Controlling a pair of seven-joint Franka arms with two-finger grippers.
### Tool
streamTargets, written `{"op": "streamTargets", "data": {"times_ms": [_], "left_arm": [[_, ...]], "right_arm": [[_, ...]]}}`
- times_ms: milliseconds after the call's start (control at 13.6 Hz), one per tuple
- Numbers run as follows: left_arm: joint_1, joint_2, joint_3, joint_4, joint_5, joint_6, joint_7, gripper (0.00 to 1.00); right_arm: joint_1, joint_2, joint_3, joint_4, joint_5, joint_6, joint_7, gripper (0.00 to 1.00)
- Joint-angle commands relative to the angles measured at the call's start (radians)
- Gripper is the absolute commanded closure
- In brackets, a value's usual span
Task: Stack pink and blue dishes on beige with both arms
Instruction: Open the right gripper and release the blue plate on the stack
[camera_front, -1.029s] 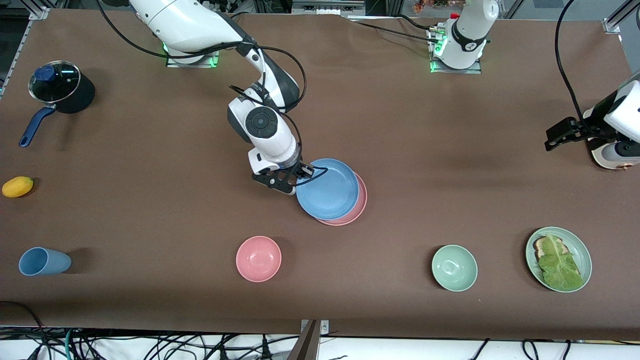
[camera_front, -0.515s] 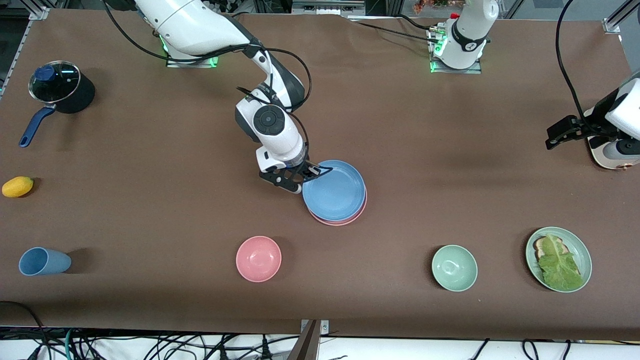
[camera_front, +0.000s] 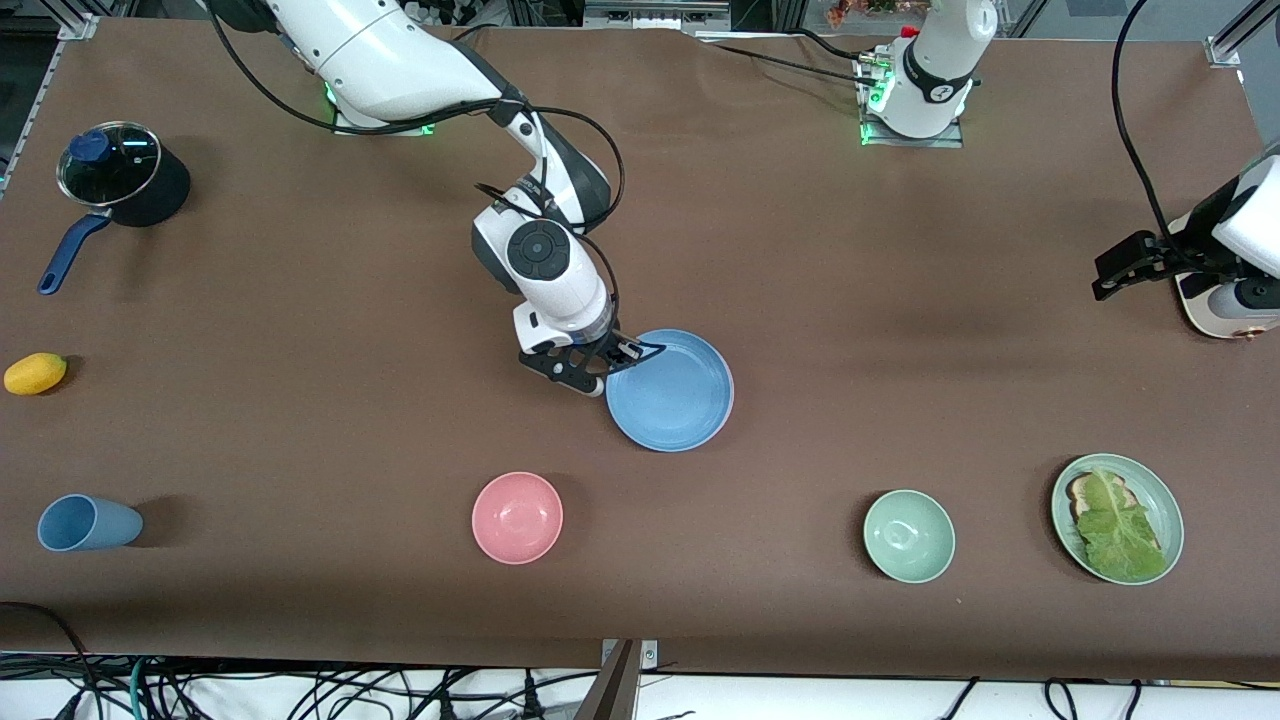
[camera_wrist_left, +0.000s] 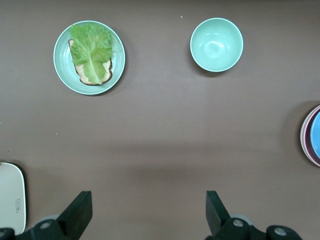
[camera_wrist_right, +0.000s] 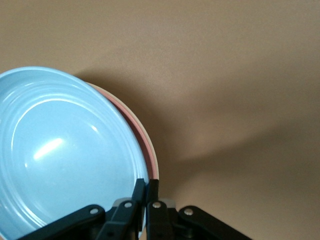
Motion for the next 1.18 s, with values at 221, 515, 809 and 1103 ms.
{"op": "streamTargets", "data": {"times_ms": [221,515,809,1103], "left_arm": [[-0.003,0.003,0.01,-0.007,-0.017,0.003,0.02,0.0],[0.01,0.006,0.012,-0.01,-0.023,-0.002,0.019,0.0],[0.015,0.006,0.013,-0.011,-0.023,-0.007,0.022,0.0],[0.021,0.006,0.013,-0.014,-0.021,-0.008,0.022,0.0]], "right_arm": [[0.015,0.026,-0.005,0.036,-0.035,0.004,0.027,1.0],[0.018,0.021,-0.01,0.038,-0.038,0.001,0.029,0.65],[0.003,-0.034,-0.051,0.076,-0.051,-0.109,0.001,0.33],[-0.094,-0.121,-0.077,0.131,-0.033,-0.32,-0.248,0.01]]}}
